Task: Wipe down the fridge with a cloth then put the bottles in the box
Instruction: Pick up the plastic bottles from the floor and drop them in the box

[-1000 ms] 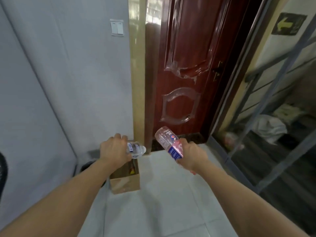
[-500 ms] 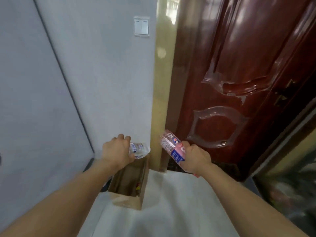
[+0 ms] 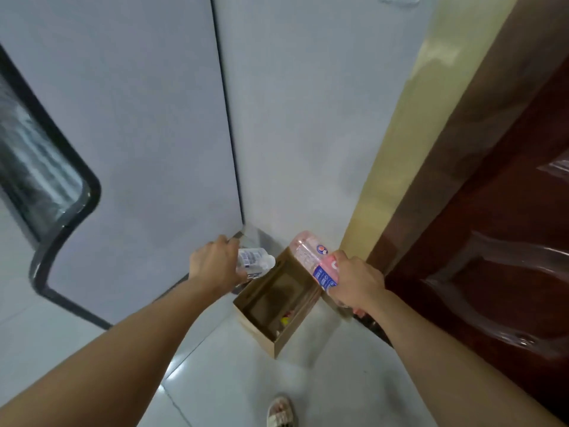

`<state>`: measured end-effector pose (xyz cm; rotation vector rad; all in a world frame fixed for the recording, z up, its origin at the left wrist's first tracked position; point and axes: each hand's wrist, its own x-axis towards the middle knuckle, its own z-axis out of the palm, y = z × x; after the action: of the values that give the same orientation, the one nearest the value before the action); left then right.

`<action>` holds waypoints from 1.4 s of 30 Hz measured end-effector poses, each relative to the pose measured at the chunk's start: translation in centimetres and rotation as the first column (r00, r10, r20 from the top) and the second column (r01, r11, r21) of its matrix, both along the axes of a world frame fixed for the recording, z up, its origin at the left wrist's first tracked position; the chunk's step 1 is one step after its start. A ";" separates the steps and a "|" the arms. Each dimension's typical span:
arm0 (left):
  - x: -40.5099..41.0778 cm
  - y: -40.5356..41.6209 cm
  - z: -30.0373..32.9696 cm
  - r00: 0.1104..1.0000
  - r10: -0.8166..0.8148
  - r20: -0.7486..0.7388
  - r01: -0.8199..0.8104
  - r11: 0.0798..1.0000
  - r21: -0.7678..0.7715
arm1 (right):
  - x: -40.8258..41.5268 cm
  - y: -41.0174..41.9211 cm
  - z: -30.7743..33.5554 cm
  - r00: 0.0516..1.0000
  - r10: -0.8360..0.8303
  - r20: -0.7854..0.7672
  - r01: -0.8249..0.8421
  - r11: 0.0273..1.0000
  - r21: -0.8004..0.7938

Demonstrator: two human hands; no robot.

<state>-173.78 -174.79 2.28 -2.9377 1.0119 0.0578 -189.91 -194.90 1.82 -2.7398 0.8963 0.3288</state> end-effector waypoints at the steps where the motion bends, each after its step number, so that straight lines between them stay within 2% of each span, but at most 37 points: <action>1: 0.8 -0.7 -0.8 0.999 0.028 -0.018 -0.028 1.000 -0.006 | 1.1 -0.8 -0.5 1.000 0.014 -0.008 -0.014 1.000 0.010; 5: 3.4 -3.7 -3.7 0.985 0.128 -0.114 -0.134 0.990 -0.050 | 5.4 -4.2 -2.6 0.994 0.093 -0.057 -0.090 0.995 0.042; 13: 6.7 -5.5 -8.7 0.920 0.306 -0.245 -0.312 0.950 0.015 | 12.7 -8.4 -7.2 0.948 0.222 -0.226 -0.214 0.975 0.060; 18: 6.9 -6.9 -13.0 0.811 0.491 -0.320 -0.510 0.860 0.027 | 17.5 -10.8 -11.3 0.907 0.331 -0.260 -0.315 0.943 0.103; 22: 6.2 -9.2 -16.9 0.689 0.616 -0.382 -0.642 0.763 0.074 | 20.3 -13.0 -15.7 0.854 0.433 -0.289 -0.397 0.901 0.177; 27: 5.3 -12.5 -22.5 0.542 0.709 -0.451 -0.735 0.660 0.154 | 22.3 -16.0 -22.0 0.754 0.548 -0.363 -0.489 0.836 0.248; 34: 4.9 -16.1 -34.6 0.438 0.746 -0.501 -0.824 0.556 0.107 | 23.7 -18.3 -34.2 0.739 0.546 -0.395 -0.452 0.836 0.312; 39: 5.8 -17.6 -46.2 0.417 0.740 -0.528 -0.829 0.548 0.112 | 25.4 -18.8 -45.6 0.800 0.469 -0.374 -0.348 0.871 0.346; 42: 6.7 -18.3 -53.3 0.424 0.731 -0.535 -0.826 0.554 0.103 | 26.5 -18.9 -52.5 0.799 0.467 -0.378 -0.344 0.871 0.349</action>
<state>-167.06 -193.05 -50.99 -3.3131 -0.5599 0.8815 -163.42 -213.78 -50.63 -2.6116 0.2839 1.1241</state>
